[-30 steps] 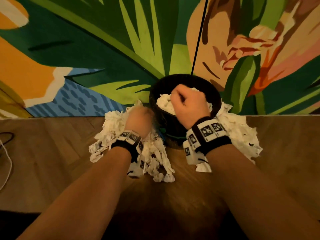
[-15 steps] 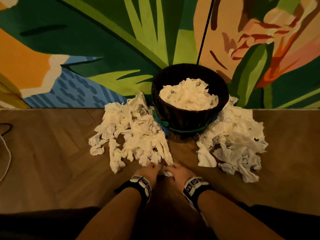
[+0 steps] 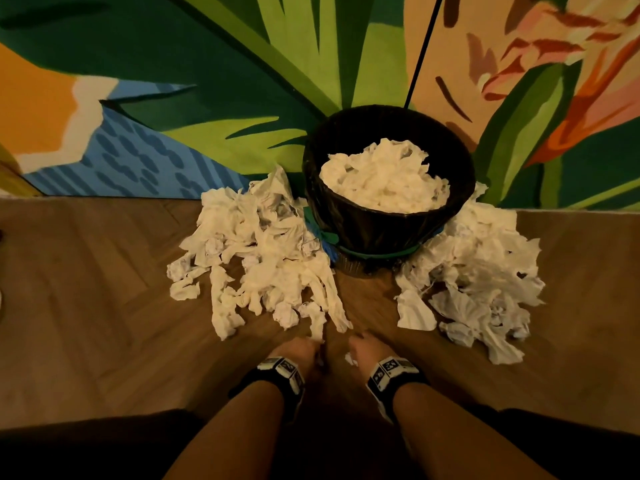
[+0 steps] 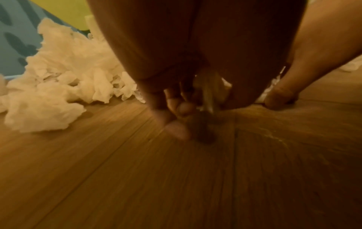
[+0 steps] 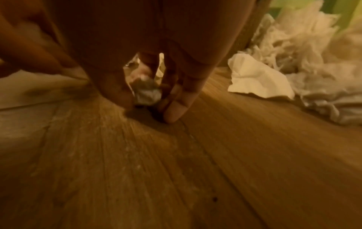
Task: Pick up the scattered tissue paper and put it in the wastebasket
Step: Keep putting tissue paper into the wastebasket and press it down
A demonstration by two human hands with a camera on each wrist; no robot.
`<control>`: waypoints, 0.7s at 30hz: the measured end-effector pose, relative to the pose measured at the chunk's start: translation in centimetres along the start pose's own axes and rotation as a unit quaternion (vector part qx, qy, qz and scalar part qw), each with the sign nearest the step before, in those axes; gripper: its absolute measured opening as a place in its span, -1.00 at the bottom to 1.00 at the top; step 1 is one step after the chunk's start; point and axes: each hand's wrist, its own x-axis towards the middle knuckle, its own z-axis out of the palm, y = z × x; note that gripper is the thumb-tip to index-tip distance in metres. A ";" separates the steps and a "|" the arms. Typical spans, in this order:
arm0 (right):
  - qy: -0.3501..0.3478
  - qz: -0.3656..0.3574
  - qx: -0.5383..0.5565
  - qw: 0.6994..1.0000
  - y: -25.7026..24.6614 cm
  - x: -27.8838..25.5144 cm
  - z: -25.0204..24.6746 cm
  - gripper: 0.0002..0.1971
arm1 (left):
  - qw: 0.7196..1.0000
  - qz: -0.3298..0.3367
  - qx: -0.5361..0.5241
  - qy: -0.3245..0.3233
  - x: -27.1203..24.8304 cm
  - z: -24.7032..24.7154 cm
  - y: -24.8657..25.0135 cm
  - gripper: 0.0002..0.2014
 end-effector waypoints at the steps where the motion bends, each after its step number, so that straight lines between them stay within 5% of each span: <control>1: 0.017 0.014 0.031 0.999 0.2 0.0 0.1 -0.51 | 1.000 -0.001 -0.009 0.009 -0.2 -0.1 -0.1 -0.64; 4: 0.062 0.050 0.131 0.988 1.0 -0.1 0.2 -0.60 | 0.993 0.001 -0.079 0.088 -0.8 -0.3 -0.9 -0.90; 8: 0.159 0.020 0.156 0.975 1.3 0.3 -0.1 -0.75 | 0.968 0.001 -0.181 0.176 -1.2 -0.2 -1.4 -0.82; 12: 0.135 -0.054 0.120 0.982 -0.1 1.0 -0.2 -0.46 | 0.947 0.031 -0.175 0.267 -0.9 -0.3 -1.5 -0.75; 16: 0.060 -0.064 0.063 0.994 -1.6 1.8 -0.2 -0.40 | 0.953 -0.017 -0.159 0.257 -0.2 -0.2 -2.0 -0.55; 21: 0.125 -0.016 0.111 0.986 -0.4 1.6 -0.4 -0.75 | 0.971 -0.050 -0.153 0.174 0.2 0.7 -2.8 -0.42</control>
